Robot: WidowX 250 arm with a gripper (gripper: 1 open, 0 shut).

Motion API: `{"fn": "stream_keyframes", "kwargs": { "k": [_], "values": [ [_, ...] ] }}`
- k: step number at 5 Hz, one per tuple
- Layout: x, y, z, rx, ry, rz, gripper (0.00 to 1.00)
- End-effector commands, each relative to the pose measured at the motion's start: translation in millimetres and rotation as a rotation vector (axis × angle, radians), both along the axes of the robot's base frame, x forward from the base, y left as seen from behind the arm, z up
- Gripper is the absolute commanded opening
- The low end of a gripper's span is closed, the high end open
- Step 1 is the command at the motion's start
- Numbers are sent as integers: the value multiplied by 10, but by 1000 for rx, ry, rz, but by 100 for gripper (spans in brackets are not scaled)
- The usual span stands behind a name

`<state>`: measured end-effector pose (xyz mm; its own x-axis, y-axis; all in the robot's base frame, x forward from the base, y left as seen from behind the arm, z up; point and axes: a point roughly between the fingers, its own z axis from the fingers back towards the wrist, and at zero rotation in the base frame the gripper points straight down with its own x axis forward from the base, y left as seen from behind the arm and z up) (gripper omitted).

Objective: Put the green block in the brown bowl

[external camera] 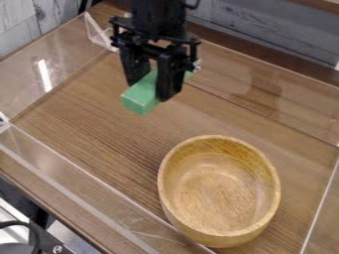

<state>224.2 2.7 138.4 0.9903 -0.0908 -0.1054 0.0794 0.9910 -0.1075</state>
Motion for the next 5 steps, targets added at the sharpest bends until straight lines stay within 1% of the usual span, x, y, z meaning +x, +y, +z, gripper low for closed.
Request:
{"fn": "stream_keyframes", "kwargs": {
  "k": [1,3,4,5],
  "values": [
    [-45,-136,138,-1,-52,-8,0],
    [-190,-440,143,-6,-58,-14,0],
    [-243,-651,110,-5,-66,-25,0],
    [-248,-844,44,1,-69,-16,0]
  ]
}}
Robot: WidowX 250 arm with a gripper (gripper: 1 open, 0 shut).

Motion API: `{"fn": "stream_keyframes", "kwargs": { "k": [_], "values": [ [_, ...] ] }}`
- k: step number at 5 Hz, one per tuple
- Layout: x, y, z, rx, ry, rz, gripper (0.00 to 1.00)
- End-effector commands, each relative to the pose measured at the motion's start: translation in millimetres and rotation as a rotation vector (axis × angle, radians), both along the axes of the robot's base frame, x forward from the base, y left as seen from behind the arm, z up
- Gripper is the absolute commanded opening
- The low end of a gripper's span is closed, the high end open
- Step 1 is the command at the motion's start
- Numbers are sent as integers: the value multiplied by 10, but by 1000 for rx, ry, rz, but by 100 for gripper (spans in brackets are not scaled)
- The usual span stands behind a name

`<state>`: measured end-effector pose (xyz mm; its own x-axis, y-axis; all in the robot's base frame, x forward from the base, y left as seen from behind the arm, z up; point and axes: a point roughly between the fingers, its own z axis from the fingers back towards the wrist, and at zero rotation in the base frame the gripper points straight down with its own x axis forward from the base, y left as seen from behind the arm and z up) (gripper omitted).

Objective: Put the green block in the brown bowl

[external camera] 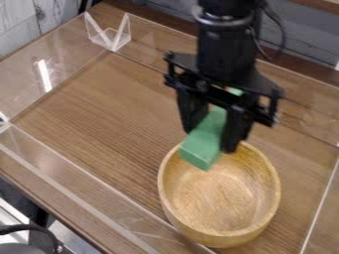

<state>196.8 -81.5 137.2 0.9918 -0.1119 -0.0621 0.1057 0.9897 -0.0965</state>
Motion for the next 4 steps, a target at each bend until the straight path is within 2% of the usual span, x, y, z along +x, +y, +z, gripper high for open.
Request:
{"fn": "stream_keyframes", "kwargs": {
  "k": [1,3,4],
  "values": [
    [40,-125,-21,-3,-33,7,0],
    [31,-176,-308,3,-60,-11,0],
    [62,-145,-361,5,-68,-24,0]
  ]
}}
